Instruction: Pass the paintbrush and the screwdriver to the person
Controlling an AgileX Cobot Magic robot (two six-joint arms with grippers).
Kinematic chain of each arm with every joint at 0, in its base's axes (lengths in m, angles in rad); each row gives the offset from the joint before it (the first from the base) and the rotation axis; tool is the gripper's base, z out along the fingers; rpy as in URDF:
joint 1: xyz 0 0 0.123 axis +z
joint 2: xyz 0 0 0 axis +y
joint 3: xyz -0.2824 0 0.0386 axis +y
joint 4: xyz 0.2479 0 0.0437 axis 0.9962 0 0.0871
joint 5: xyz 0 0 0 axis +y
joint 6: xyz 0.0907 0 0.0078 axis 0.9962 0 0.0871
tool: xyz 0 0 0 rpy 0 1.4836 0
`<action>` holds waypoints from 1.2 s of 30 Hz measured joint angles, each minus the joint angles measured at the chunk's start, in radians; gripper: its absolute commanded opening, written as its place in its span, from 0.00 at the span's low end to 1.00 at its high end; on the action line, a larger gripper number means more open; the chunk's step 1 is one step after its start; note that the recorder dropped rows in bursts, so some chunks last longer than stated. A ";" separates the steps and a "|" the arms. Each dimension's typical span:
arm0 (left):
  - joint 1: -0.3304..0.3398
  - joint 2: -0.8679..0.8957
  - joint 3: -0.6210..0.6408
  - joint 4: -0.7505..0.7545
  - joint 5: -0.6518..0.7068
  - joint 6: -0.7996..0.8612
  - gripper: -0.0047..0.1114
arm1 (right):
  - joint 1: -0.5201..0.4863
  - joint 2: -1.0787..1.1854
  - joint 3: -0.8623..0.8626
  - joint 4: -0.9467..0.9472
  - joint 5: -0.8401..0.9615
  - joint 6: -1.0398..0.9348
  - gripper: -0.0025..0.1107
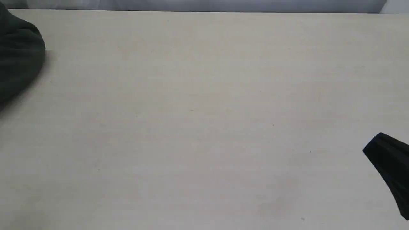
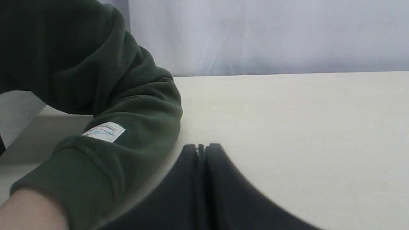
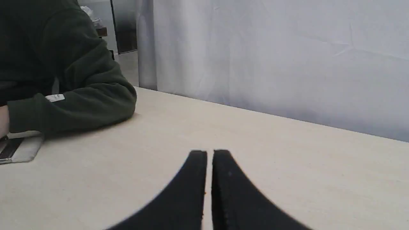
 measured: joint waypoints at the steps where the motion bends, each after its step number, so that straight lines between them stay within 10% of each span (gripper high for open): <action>1: 0.000 0.000 0.000 0.000 0.000 0.000 0.04 | 0.000 0.000 0.000 0.000 0.000 0.000 0.06; 18: 0.000 0.000 0.000 0.000 0.000 0.000 0.04 | -0.016 0.000 0.000 -0.022 0.002 -0.041 0.06; 36: 0.000 0.000 0.000 0.000 0.000 0.000 0.04 | -0.563 0.000 0.000 -0.049 0.102 -0.100 0.06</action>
